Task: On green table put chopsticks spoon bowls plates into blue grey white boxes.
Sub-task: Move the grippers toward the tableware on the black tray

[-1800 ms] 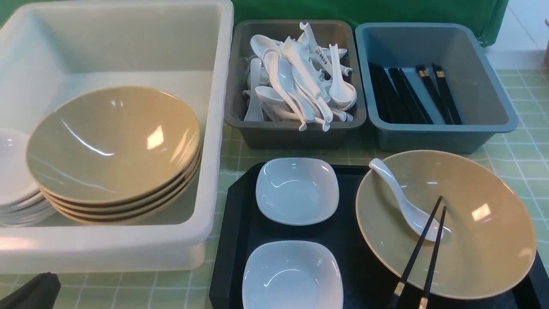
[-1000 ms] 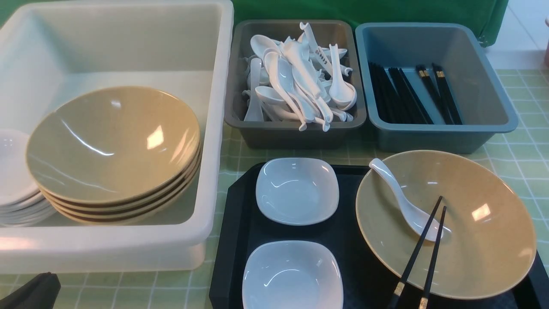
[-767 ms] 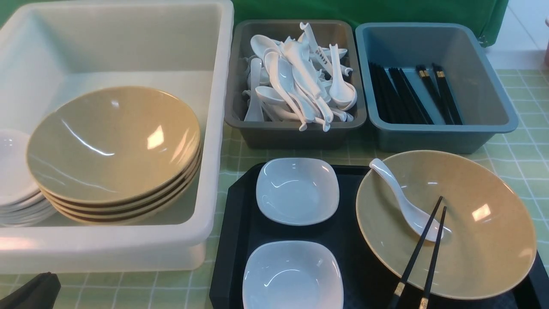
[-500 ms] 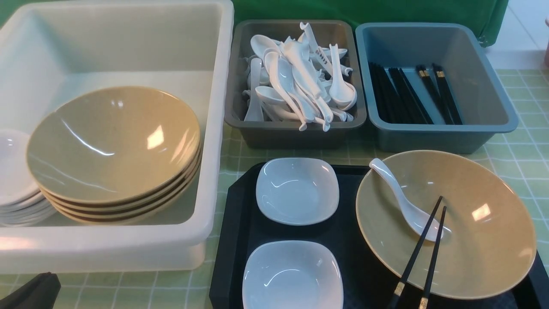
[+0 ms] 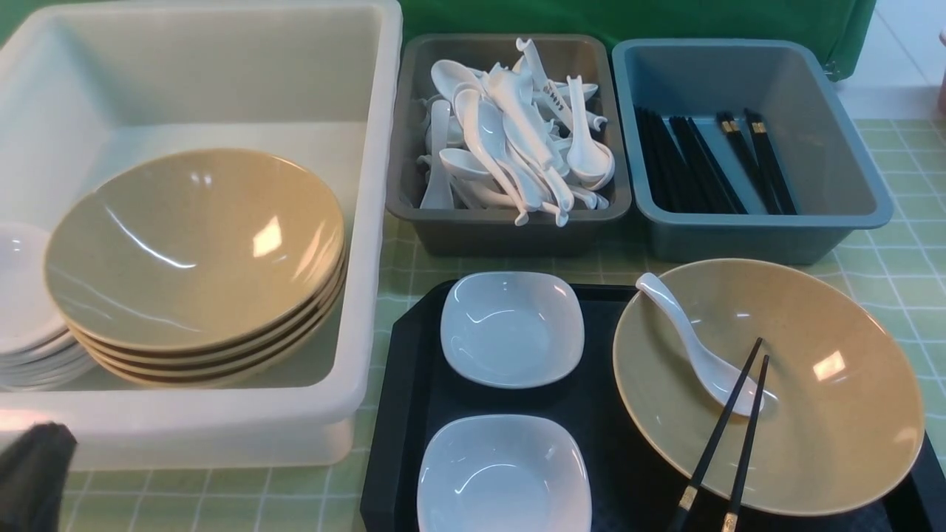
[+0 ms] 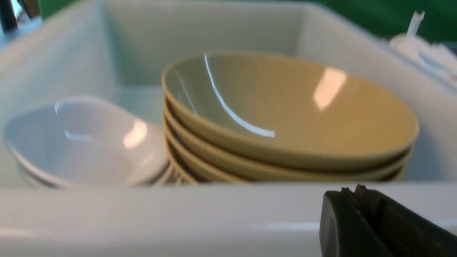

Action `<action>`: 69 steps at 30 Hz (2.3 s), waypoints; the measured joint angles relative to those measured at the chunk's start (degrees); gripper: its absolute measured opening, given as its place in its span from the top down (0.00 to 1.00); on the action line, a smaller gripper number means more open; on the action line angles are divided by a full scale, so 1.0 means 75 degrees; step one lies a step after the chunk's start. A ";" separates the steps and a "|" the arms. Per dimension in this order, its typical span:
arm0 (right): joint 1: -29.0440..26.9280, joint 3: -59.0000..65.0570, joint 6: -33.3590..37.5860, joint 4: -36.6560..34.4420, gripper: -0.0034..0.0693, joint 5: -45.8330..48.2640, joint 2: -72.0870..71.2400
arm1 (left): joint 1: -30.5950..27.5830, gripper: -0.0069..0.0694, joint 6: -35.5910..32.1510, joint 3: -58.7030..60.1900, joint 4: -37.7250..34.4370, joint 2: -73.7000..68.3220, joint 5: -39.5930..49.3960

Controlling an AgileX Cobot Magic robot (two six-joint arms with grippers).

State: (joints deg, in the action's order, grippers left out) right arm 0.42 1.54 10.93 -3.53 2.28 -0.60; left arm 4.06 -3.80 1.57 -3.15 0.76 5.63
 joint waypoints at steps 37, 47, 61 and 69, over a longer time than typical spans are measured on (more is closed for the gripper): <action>0.0000 -0.6477 -0.1760 -0.0059 0.63 0.2591 0.4626 | 0.0019 0.91 0.1722 -0.5807 -0.0593 -0.5307 0.2142; 0.0039 -0.6470 0.0665 -0.3048 0.63 0.6812 0.6890 | 0.1663 0.91 0.1616 -0.5407 -0.0828 -0.5720 0.2667; 0.4021 -0.7837 -0.3372 0.0470 0.60 0.7134 0.9586 | 0.3646 0.91 0.1012 -0.5343 -0.0999 -0.5729 0.2931; 0.3507 -0.8111 -0.6468 0.0631 0.56 0.6764 1.1082 | 0.3646 0.91 0.1001 -0.5343 -0.0999 -0.5729 0.3243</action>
State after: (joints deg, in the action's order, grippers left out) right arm 26.72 -59.30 -37.58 1.20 53.01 82.52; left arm 31.40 3.71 -38.50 -10.64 -42.21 29.95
